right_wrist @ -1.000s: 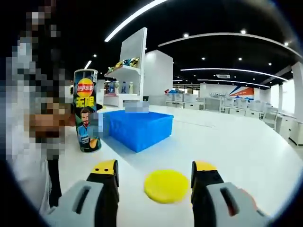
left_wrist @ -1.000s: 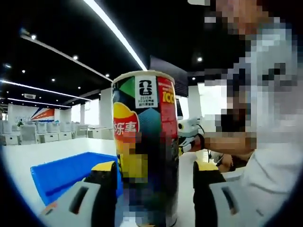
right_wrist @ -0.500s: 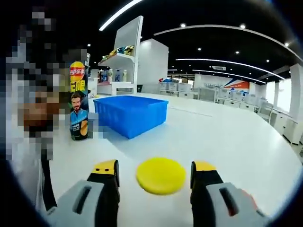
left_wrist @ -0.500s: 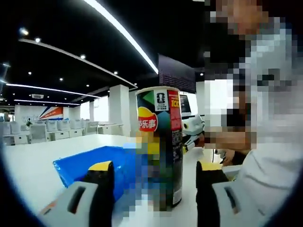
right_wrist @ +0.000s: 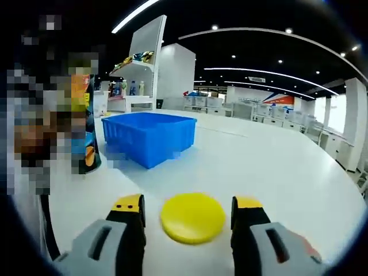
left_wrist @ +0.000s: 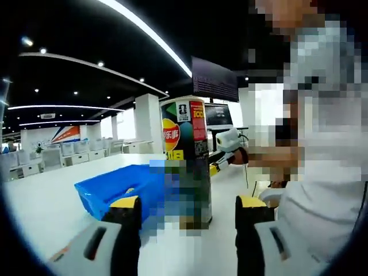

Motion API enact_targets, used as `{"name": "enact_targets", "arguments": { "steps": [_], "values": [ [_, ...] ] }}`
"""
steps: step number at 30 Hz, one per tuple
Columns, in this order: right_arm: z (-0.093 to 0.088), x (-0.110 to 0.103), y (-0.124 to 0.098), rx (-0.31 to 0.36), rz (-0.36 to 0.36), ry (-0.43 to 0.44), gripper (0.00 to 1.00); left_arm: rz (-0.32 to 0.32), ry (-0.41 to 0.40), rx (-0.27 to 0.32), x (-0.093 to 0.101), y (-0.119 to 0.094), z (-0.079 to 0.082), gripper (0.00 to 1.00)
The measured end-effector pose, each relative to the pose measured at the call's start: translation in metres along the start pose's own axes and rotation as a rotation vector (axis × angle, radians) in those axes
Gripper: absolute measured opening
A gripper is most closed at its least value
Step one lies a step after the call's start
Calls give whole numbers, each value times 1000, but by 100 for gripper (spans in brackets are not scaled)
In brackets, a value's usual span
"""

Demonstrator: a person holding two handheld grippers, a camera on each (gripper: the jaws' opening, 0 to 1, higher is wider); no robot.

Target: Open the lid of the chip container on the table, take out the chips, place them into the box in front of the container, and close the lid

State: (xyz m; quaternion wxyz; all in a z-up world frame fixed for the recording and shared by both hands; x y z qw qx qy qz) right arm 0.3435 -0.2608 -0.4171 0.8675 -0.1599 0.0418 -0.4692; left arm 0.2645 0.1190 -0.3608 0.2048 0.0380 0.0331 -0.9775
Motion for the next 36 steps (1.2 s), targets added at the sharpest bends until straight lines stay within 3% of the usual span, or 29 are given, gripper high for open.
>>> {"name": "enact_targets", "arguments": {
  "steps": [14,20,36],
  "values": [
    [-9,1,3,-51,-29,33,53,7,-18,11,0,1,-3,64],
    [-10,0,3,-37,-25,42,47,4,-22,6,2,4,-6,64],
    [-9,-6,4,-33,-16,26,47,12,-30,1,2,0,-12,61]
  ]
}}
Point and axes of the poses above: the point that each gripper's makers call its tool centre point, and the gripper's own axes: y roughly forward along the fingers, x roughly to its right, z roughly out of its top, the point moved 8 cm from there along -y, roughly backward along the fingers
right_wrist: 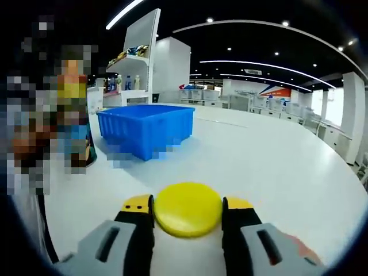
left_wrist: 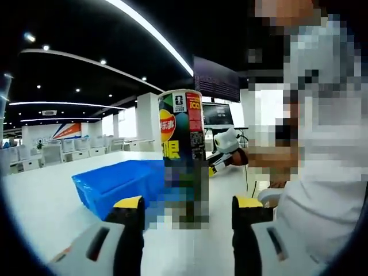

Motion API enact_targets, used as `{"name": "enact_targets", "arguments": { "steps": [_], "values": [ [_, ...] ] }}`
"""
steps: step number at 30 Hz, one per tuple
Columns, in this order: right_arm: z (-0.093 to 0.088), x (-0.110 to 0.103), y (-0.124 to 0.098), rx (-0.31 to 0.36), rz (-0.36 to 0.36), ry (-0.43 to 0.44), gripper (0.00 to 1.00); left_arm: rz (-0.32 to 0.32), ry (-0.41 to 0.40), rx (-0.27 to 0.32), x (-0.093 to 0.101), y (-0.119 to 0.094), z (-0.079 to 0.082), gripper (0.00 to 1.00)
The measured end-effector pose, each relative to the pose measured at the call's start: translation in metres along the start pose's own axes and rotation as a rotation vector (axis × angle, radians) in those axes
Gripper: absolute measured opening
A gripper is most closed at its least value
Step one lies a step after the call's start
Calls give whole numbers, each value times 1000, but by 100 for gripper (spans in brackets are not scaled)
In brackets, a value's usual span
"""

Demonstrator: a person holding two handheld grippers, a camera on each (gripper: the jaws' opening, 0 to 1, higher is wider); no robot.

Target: Open the lid of the chip container on the table, take out the chips, place them into the box in front of the container, and close the lid

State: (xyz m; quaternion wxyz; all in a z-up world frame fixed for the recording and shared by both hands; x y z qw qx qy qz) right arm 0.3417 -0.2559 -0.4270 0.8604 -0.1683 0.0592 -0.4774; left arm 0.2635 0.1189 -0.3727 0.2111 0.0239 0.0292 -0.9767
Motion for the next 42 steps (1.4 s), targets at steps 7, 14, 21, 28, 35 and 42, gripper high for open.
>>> {"name": "enact_targets", "arguments": {
  "steps": [7,14,21,28,35,42],
  "values": [
    [3,-6,-3,-5,-2,-11,47,-2,1,0,1,0,-2,61],
    [8,-7,-9,6,-18,-33,46,4,6,-5,0,-1,-1,61],
    [28,0,-19,43,-35,-25,46,10,14,-13,-1,-3,-1,61],
    [54,13,-31,112,-28,-8,46,6,5,-26,-1,-3,-3,61],
    [87,24,-45,191,-27,-4,46,5,1,-39,0,-3,-6,61],
    [122,12,-47,247,51,-43,46,24,22,-36,0,0,-7,55]
  ]
}}
Point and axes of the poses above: the point that each gripper's makers call its tool centre point, and the gripper's own axes: y roughly forward along the fingers, x roughly to its right, z roughly out of its top, the point moved 8 cm from there along -y, roughly backward along the fingers
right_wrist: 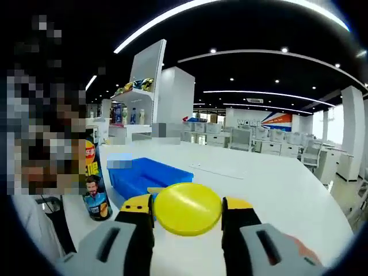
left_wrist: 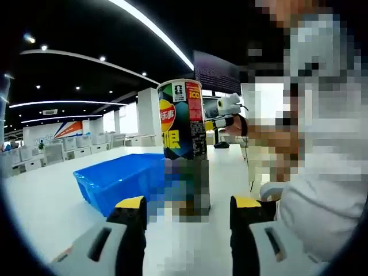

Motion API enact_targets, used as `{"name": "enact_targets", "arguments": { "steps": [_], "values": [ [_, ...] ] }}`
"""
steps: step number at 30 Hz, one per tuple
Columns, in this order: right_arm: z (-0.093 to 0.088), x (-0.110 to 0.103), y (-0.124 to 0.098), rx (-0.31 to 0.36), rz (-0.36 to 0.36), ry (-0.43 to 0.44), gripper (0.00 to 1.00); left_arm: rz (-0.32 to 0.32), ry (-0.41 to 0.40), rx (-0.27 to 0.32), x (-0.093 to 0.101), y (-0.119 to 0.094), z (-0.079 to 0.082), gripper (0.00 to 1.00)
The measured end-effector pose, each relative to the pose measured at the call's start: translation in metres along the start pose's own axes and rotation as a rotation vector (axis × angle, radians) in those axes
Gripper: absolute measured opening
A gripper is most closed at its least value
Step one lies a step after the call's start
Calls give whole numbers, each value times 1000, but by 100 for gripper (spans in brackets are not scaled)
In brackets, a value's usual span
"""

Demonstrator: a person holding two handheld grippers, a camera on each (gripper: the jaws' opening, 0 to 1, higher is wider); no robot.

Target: Open the lid of the chip container on the table, take out the chips, place them into the box in front of the container, and close the lid

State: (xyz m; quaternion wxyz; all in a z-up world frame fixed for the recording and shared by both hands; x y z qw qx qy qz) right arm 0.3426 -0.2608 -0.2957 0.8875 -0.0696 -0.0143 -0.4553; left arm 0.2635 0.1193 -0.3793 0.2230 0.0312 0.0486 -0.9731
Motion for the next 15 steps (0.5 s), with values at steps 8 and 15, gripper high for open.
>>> {"name": "enact_targets", "arguments": {
  "steps": [8,15],
  "values": [
    [36,-12,16,36,72,-56,46,10,2,24,0,-1,5,58],
    [58,-23,27,53,135,-87,46,13,-8,21,-1,-3,4,60]
  ]
}}
Point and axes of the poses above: the point that each gripper's makers call its tool centre point, and the gripper's own axes: y roughly forward along the fingers, x roughly to its right, z roughly out of its top, the point moved 8 cm from there along -y, roughly backward along the fingers
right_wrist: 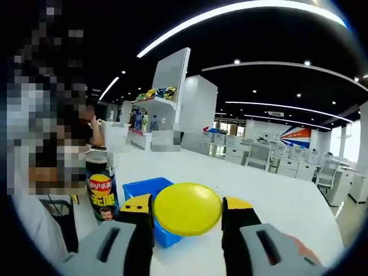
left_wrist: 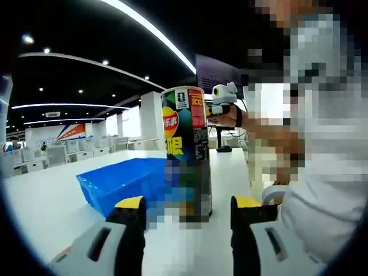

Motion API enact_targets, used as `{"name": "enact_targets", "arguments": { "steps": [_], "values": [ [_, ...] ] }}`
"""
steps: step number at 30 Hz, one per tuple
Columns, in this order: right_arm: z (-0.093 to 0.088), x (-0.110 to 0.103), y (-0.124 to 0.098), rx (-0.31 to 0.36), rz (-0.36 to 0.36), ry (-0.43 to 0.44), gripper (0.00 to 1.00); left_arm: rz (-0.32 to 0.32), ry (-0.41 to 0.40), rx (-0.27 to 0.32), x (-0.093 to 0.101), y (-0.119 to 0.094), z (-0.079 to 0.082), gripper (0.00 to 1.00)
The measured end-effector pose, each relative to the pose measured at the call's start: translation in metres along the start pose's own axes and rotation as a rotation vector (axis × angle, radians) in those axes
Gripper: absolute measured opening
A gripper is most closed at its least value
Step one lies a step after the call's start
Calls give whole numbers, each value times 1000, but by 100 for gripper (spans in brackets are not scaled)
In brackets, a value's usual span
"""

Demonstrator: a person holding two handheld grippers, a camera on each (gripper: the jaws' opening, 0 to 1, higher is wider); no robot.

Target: Open the lid of the chip container on the table, take out the chips, place them into the box in front of the container, and close the lid

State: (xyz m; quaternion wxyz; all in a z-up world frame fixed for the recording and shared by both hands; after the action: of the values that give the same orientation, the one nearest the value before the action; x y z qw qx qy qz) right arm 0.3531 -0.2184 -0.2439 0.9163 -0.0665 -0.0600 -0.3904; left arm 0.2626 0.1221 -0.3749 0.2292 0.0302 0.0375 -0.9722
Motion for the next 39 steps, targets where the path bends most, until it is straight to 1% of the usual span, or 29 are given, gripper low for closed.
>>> {"name": "enact_targets", "arguments": {
  "steps": [3,5,12,21,25,28,30,32,36,39],
  "values": [
    [10,-5,6,13,28,-3,46,-2,-3,1,0,-1,0,60],
    [15,-7,9,19,32,-2,46,-2,-3,-3,1,-1,0,60],
    [31,-24,21,29,112,-21,46,-10,-2,-4,1,-1,2,60],
    [39,-38,29,27,183,-31,46,-17,4,-7,2,0,11,60],
    [42,-45,32,32,201,-39,46,-4,-11,-36,-2,0,10,60],
    [45,-57,35,41,253,-36,46,1,-22,-28,-4,-1,10,60],
    [47,-62,37,44,283,-19,46,3,-27,-21,-4,-1,11,60],
    [49,-66,39,41,304,-6,46,6,-28,-20,-5,-1,11,60],
    [54,-77,45,37,340,-13,46,8,-22,-24,-4,-2,12,60],
    [56,-85,49,27,383,6,46,12,-13,-25,-5,-3,15,60]
  ]
}}
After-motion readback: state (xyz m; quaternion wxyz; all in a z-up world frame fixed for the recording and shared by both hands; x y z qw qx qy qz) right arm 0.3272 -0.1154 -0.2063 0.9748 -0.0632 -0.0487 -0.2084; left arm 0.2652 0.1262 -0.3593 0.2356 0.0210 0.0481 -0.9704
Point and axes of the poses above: the point that each gripper's makers call its tool centre point, and the gripper's own axes: y roughly forward along the fingers, x roughly to its right, z roughly out of its top, the point moved 8 cm from there along -y, roughly backward along the fingers
